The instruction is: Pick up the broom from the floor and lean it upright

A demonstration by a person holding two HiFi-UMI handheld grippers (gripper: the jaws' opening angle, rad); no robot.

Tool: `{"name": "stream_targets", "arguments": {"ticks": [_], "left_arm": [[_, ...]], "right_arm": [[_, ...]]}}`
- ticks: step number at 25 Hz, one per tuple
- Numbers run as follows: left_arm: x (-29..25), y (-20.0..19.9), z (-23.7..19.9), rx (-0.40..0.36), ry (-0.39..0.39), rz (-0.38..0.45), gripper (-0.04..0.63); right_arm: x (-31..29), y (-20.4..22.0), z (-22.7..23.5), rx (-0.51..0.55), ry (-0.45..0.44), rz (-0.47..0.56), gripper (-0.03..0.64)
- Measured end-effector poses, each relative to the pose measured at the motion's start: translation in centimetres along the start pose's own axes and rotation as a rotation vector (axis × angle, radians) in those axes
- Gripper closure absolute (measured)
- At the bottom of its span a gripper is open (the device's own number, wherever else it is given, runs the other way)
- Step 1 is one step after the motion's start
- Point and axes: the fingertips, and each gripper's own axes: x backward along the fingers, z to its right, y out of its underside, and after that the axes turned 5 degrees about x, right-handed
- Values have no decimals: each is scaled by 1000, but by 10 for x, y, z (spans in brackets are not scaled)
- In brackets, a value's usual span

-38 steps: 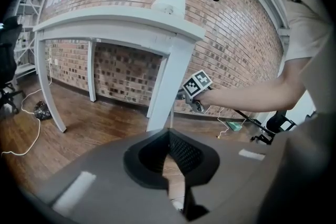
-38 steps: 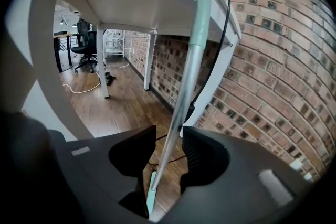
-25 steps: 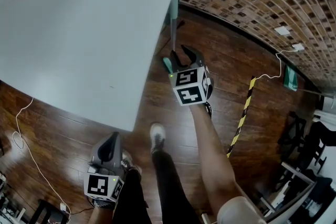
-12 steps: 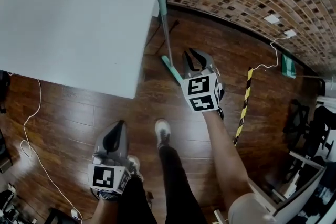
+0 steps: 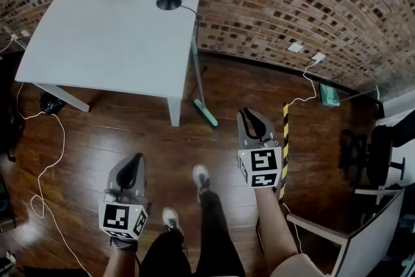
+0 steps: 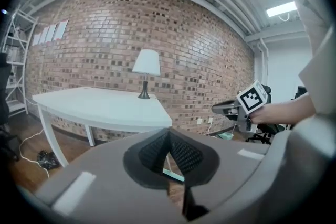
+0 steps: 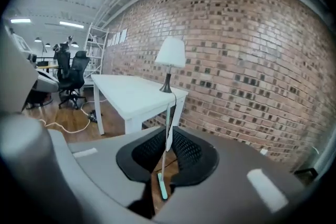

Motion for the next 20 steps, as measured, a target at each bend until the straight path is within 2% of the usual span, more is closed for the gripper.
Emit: {"name": "stream_targets", "arguments": {"ticks": [6,11,14,20], "left_arm": [[112,-71,28,-44,58,53,595],[182,-121,43,-121,95,102,595],[204,-138,45,-155,97,122,595],[219,-166,50,-167,92,176,595]], "right_arm": [[146,-57,-25,-131,17,44,566],[230,-118,-47,-100,34,114,566],[263,-148,-52,-114,62,164,566],[302,-184,-54,-174,100,247,566]]}}
